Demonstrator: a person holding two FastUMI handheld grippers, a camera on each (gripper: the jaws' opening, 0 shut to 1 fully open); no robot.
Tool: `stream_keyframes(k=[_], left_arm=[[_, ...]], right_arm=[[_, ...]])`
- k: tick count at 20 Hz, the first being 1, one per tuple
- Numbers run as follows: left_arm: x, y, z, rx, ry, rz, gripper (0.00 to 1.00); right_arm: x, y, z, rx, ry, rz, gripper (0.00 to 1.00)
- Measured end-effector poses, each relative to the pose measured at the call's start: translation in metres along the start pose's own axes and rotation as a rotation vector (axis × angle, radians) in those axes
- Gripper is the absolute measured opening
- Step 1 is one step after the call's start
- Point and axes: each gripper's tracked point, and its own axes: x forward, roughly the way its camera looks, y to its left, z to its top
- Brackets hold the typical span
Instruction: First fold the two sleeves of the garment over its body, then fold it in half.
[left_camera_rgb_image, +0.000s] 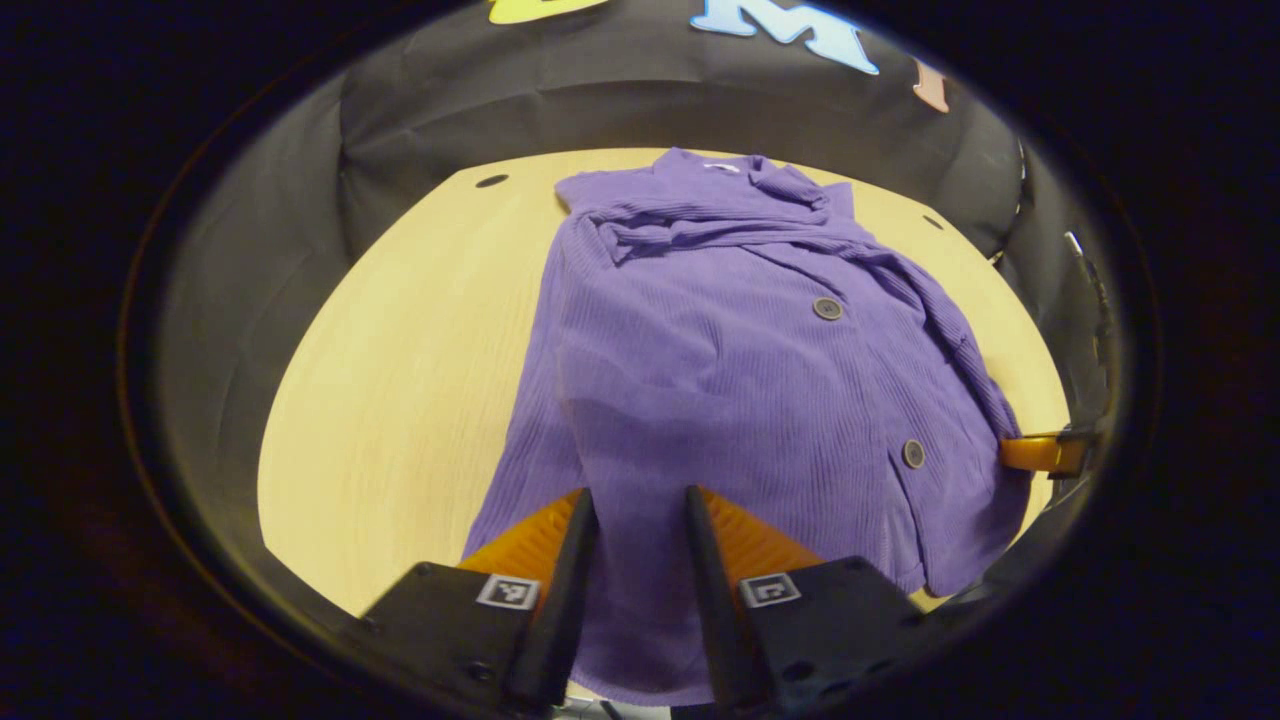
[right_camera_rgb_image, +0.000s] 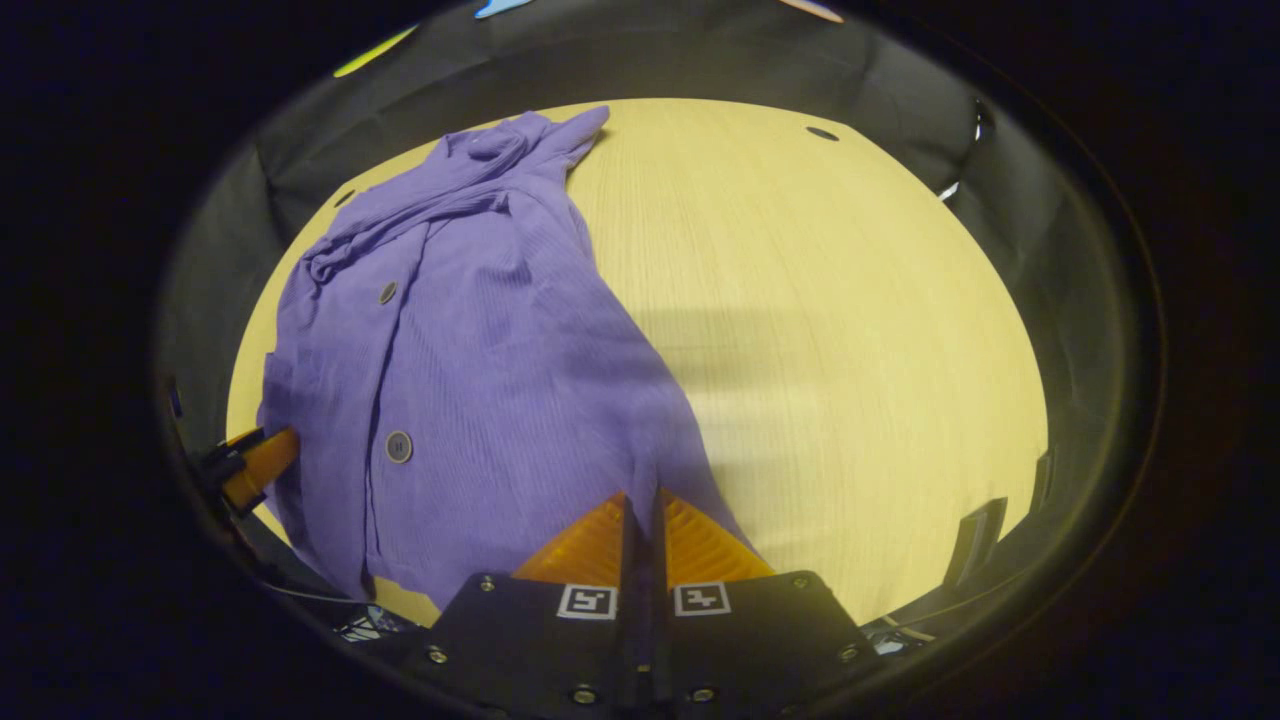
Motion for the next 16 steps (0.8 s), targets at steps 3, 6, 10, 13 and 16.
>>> stream_keyframes(k=[3,6,10,13,16], left_arm=[[-0.001,-0.001,-0.003,0.022,0.004,0.032,0.07],[0.001,-0.002,0.0,0.026,-0.001,0.014,0.08],[-0.004,0.002,0.005,0.005,0.007,-0.003,0.07],[-0.01,-0.001,0.035,-0.002,-0.03,-0.017,0.07],[-0.016,-0.004,0.064,-0.01,-0.069,-0.035,0.07]], right_arm=[[0.0,-0.001,-0.001,0.003,0.0,0.0,0.07],[0.0,0.001,0.002,0.01,-0.003,0.004,0.07],[-0.004,0.01,0.019,0.044,-0.039,0.032,0.07],[-0.014,0.03,0.049,0.044,-0.094,0.08,0.06],[-0.026,0.048,0.077,0.046,-0.15,0.124,0.06]])
